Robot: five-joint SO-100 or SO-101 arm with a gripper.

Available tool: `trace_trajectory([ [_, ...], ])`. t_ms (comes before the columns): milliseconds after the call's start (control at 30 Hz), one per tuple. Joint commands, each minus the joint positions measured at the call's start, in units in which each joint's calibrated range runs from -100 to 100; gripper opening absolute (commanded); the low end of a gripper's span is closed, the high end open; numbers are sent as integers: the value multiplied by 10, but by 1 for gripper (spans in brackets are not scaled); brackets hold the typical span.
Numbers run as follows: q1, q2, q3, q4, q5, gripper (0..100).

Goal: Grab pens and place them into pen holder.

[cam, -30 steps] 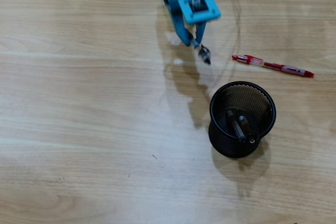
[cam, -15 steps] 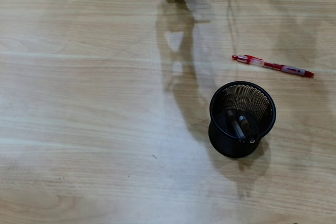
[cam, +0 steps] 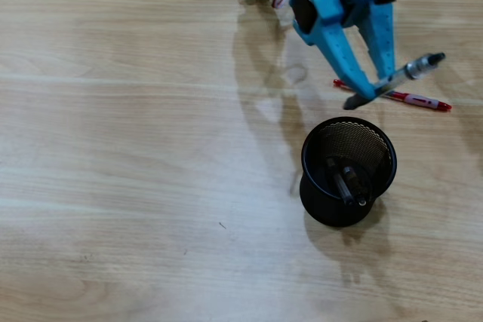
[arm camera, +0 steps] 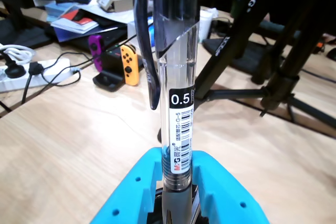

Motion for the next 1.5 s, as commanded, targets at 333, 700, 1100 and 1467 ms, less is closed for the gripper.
trace_trajectory([
  [333,2,46,-22,-30,-5,11],
  [700,-1,17,16,-25,-1,13],
  [1100,-57,-154,35,382,52,2],
  [1467,-161,-194,39,546,156,2],
])
